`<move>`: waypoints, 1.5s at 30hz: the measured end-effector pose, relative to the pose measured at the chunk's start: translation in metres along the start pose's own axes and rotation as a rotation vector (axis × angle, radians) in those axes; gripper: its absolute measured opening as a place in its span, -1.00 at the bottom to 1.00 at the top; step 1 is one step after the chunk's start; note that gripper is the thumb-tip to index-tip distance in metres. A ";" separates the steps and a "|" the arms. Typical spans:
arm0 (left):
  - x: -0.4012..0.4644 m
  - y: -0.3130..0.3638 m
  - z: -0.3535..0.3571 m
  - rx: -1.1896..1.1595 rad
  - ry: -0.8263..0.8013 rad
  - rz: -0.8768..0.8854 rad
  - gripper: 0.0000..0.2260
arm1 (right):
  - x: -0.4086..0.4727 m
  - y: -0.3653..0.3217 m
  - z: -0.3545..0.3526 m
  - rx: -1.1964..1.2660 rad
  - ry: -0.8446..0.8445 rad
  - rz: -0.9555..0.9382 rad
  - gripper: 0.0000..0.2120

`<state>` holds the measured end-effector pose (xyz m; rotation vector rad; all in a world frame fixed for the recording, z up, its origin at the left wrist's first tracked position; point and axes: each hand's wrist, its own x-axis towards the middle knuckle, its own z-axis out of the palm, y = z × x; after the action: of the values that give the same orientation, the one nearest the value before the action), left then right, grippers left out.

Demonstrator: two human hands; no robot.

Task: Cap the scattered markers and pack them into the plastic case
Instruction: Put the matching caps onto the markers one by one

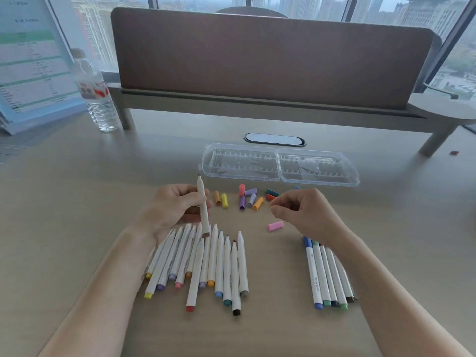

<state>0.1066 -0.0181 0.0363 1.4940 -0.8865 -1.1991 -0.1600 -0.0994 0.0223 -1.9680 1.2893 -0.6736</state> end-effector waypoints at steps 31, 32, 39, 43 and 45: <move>-0.009 -0.014 0.080 0.033 -0.175 0.118 -0.88 | -0.020 0.062 -0.061 0.286 0.402 0.224 -0.92; -0.009 -0.013 0.086 0.026 -0.184 0.115 -0.89 | -0.021 0.065 -0.062 0.269 0.404 0.228 -0.92; -0.009 -0.010 0.124 -0.016 -0.229 0.097 -0.89 | -0.026 0.073 -0.068 0.179 0.385 0.218 -0.86; -0.009 -0.014 0.130 0.025 -0.235 0.107 -0.88 | -0.023 0.078 -0.066 0.066 0.358 0.239 -0.92; -0.009 -0.018 0.127 0.028 -0.232 0.106 -0.87 | -0.022 0.080 -0.065 0.018 0.347 0.241 -0.92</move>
<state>-0.0193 -0.0361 0.0184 1.3292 -1.1274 -1.3030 -0.2612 -0.1177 0.0009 -1.6915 1.6875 -0.9283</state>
